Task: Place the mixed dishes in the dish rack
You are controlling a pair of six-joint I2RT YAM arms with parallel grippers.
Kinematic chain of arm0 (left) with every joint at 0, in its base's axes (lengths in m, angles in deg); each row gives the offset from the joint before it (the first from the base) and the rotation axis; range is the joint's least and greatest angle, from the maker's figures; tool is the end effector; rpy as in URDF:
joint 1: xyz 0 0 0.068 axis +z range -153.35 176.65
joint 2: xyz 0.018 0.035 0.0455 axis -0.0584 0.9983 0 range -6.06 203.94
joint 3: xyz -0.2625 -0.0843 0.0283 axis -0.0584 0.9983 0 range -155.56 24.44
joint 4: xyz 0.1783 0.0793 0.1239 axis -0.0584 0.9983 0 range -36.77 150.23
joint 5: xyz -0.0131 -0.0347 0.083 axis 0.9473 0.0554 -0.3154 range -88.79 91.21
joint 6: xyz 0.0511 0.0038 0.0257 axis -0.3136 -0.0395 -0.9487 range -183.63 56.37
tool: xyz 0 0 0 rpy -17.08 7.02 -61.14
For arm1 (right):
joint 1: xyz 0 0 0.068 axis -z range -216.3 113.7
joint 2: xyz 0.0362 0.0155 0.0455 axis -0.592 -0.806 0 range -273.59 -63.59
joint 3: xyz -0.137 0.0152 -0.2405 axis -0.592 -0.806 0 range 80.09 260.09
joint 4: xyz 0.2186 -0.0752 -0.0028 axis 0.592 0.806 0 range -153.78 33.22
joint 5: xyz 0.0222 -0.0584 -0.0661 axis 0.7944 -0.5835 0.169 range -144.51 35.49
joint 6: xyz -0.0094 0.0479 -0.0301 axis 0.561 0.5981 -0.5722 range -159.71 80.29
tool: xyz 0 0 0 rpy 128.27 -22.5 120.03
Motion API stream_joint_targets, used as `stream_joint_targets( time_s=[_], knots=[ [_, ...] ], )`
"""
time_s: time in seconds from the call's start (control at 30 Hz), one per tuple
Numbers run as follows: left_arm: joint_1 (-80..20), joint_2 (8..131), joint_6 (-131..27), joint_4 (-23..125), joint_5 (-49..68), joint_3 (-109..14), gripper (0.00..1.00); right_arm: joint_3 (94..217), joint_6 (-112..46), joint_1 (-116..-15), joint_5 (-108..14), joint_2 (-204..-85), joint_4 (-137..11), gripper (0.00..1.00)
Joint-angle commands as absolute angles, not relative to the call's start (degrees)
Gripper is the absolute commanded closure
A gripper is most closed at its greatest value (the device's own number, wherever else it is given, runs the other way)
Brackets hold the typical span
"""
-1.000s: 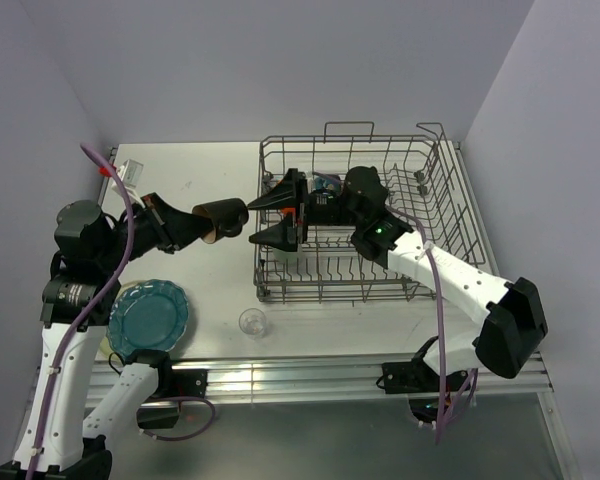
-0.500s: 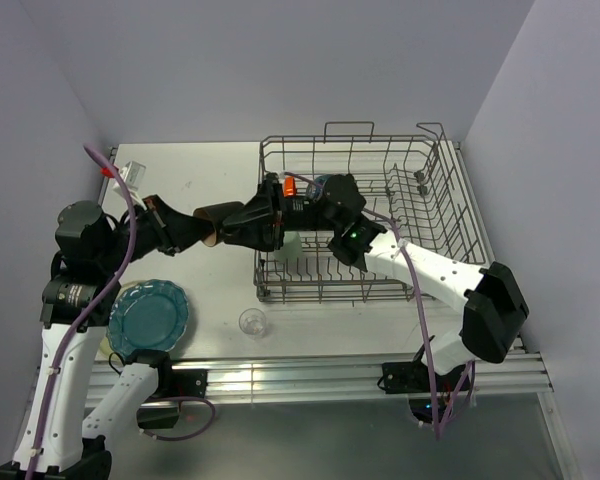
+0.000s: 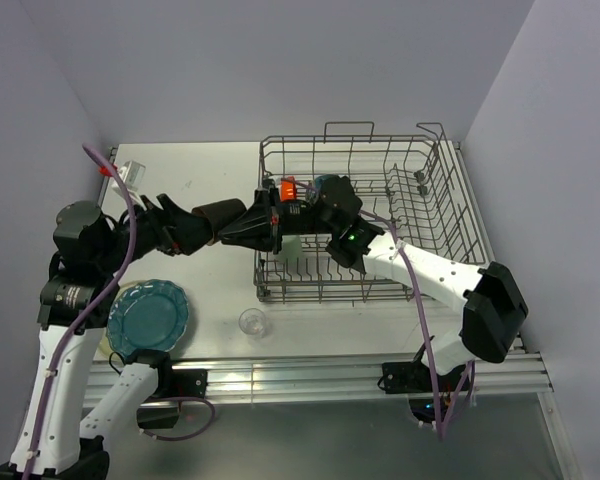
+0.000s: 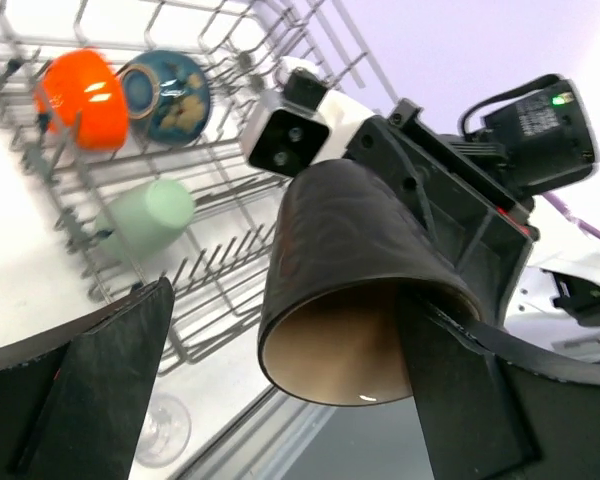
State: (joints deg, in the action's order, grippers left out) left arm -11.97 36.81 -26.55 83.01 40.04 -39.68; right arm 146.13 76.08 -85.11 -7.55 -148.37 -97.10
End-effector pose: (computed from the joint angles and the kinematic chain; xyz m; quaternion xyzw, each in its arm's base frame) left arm 0.0988 -0.0408 0.4134 0.0347 0.7460 -0.4711 0.4693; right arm 0.1848 0.2561 0.3951 -0.0467 -0.6418 -0.7518 0.1442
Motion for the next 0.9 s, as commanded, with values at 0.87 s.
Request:
stream_joint_targets(
  time_s=[0.87],
  knots=[
    [-12.4, 30.9, -16.9, 113.7, -1.3, -46.6, 0.02, 160.9, -8.3, -72.5, -30.5, -139.4, -22.9, 1.0]
  ],
)
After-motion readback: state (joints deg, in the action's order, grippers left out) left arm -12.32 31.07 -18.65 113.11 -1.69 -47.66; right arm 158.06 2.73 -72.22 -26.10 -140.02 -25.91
